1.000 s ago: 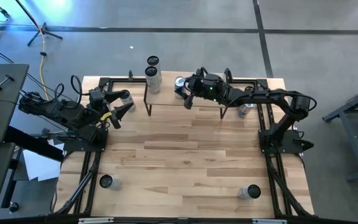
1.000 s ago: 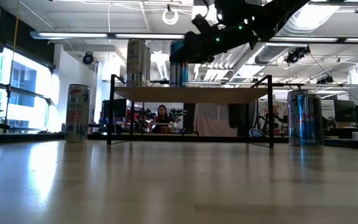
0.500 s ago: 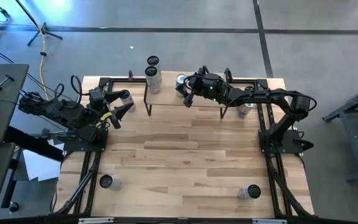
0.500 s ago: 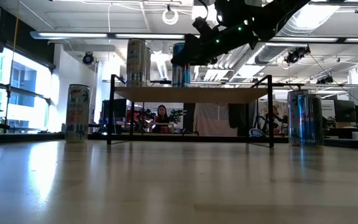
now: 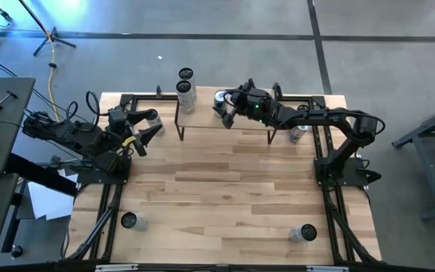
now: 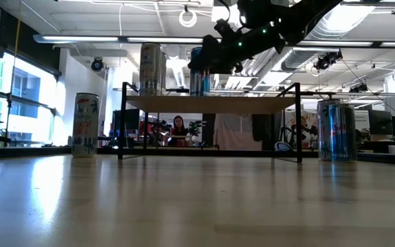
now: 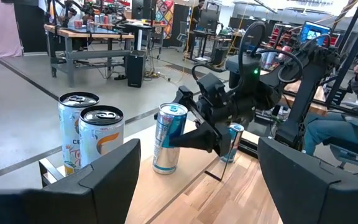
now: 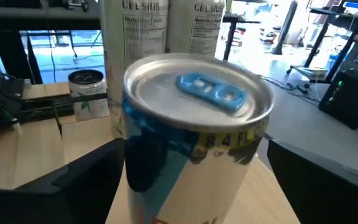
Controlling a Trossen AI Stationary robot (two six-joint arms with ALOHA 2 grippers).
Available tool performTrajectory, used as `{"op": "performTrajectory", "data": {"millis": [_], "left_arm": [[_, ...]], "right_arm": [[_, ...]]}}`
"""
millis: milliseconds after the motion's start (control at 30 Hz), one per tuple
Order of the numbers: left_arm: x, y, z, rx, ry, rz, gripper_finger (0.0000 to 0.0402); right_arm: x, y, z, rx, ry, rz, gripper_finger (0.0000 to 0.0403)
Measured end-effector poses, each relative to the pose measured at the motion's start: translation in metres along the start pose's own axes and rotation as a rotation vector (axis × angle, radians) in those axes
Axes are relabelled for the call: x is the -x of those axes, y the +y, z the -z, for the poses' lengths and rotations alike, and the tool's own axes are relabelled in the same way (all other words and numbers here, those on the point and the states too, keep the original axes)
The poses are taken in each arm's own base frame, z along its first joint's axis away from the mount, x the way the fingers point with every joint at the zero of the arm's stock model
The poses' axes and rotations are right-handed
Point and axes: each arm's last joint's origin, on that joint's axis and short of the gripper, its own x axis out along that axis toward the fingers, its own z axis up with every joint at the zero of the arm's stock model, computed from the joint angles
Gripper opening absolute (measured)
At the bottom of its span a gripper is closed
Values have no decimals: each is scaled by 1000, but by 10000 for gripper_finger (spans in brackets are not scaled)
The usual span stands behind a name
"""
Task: Place canned beverage on shelf
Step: Put the left blue soda can on the shelf
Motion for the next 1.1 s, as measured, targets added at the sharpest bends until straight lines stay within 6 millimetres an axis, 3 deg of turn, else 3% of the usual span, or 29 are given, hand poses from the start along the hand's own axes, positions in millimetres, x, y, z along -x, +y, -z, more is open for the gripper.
{"op": "performTrajectory", "data": {"millis": [300,800,1100], "left_arm": [[0,0,0,0,0,-1,296],[0,0,1,-6,4,-1,296],[0,0,1,-9,5,-2,296]], "right_arm": [[11,-2,-13,-2,-25,-4,376],[18,-2,-2,-68,133,-12,376],[50,-8,-16,-55,218,-15,376]]}}
